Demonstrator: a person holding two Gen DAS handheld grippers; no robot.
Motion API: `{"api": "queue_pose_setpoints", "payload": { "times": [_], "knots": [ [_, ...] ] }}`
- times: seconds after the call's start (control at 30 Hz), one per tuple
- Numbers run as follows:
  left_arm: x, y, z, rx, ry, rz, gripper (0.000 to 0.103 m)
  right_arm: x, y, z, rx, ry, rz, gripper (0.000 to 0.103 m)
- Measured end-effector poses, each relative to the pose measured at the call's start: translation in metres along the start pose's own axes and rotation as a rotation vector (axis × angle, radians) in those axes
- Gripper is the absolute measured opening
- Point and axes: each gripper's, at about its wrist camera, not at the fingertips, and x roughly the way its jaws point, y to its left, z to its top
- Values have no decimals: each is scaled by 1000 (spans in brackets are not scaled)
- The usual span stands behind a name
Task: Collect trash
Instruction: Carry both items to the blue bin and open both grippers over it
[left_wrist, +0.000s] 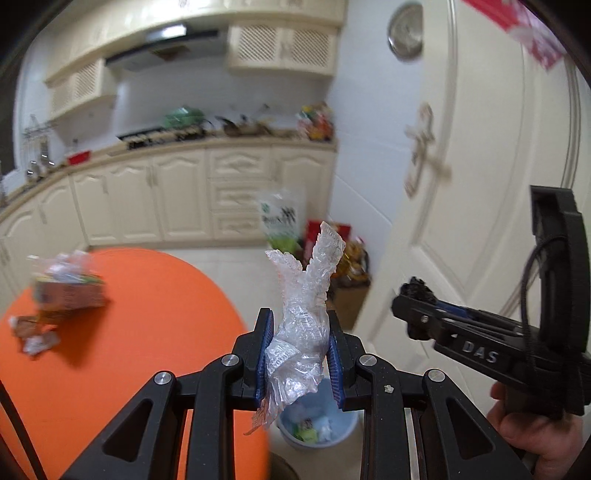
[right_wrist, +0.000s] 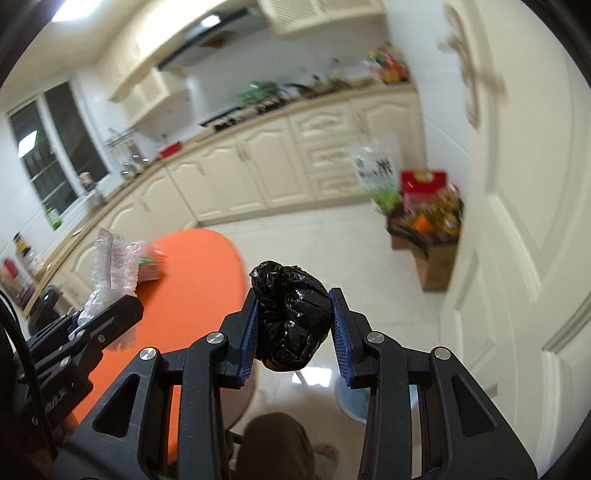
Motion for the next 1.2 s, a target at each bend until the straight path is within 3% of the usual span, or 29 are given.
{"api": "queue_pose_setpoints", "payload": {
  "times": [0.3, 0.6, 0.73, 0.8, 0.87, 1.03, 1.07, 1.1, 1.13, 1.2],
  "knots": [
    [91, -16, -17, 56, 199, -49, 24, 73, -90, -21, 122, 149, -69, 34],
    [191, -26, -25, 74, 375, -44, 24, 140, -153, -49, 211, 278, -94, 34],
    [244, -28, -18, 59, 451, -34, 24, 169, -170, -60, 237, 338, -91, 34],
    [297, -52, 13, 57, 483, -24, 24, 183, -176, -66, 251, 369, -85, 34],
    [326, -59, 18, 53, 511, -18, 24, 195, -181, -72, 266, 390, -77, 34],
    [369, -63, 25, 36, 553, -5, 27, 220, -196, -86, 315, 440, -65, 34],
    [370, -59, 21, 34, 559, -4, 29, 222, -197, -88, 320, 446, -66, 34],
    [374, -59, 21, 35, 566, 3, 37, 224, -200, -90, 326, 453, -67, 34],
    [368, -56, 17, 36, 572, 13, 52, 226, -202, -92, 335, 459, -69, 36],
    [375, -55, 16, 29, 576, 28, 68, 229, -206, -94, 350, 468, -72, 38]
  ]
}}
